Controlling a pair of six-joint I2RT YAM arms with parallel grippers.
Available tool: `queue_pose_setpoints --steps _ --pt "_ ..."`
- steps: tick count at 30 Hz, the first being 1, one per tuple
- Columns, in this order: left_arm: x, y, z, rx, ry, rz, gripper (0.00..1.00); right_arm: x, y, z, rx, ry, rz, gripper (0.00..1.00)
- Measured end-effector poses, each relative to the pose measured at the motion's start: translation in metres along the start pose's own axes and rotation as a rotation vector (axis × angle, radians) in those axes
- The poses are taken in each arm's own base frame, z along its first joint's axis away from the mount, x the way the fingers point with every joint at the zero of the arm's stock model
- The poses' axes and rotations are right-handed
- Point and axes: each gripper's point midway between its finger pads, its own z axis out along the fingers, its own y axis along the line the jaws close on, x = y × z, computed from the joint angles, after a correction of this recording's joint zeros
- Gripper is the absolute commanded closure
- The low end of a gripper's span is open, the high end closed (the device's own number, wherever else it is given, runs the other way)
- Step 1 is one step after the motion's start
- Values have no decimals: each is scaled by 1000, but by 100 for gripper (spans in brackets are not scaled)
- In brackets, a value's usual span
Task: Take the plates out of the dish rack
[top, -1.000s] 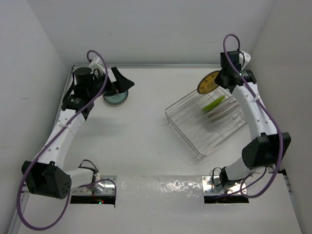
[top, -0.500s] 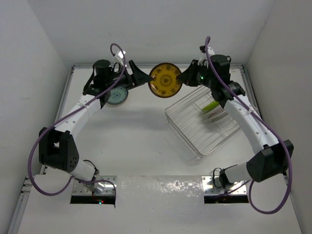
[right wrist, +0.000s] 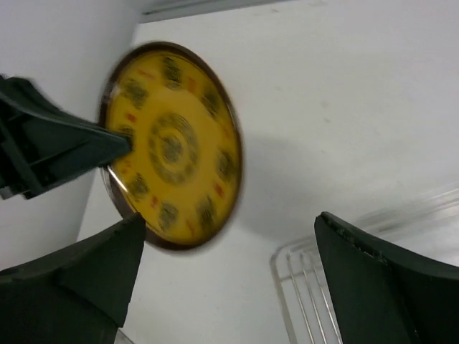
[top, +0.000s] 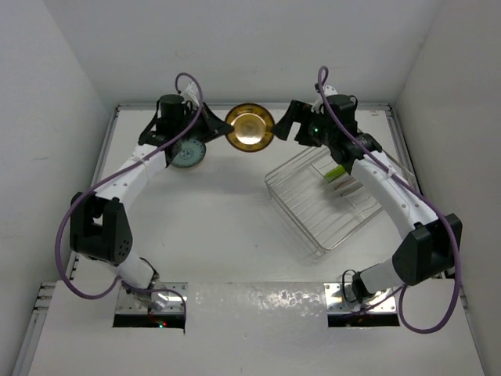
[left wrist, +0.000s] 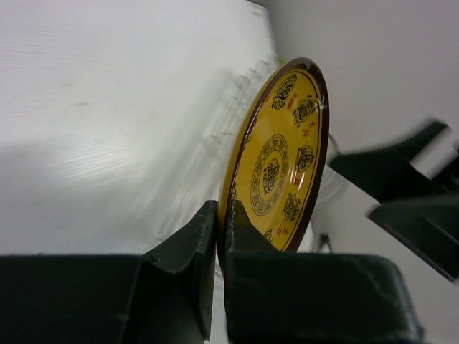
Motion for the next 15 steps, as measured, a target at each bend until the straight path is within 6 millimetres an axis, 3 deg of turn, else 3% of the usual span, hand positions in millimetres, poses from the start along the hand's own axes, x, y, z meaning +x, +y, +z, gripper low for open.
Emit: queue_pose_setpoints --steps 4,7,10,13,15 --pt "-29 69 -17 -262 -124 -87 100 3 -37 -10 216 14 23 1" --pt "-61 139 -48 -465 -239 -177 100 6 -68 -25 349 25 37 1" --pt "-76 207 -73 -633 -295 -264 100 7 -86 -42 428 28 30 1" --pt "-72 260 -80 -748 -277 -337 100 5 -93 -57 470 24 8 1" --pt "-60 279 -78 -785 -245 -366 100 4 -94 -63 483 22 -14 1"
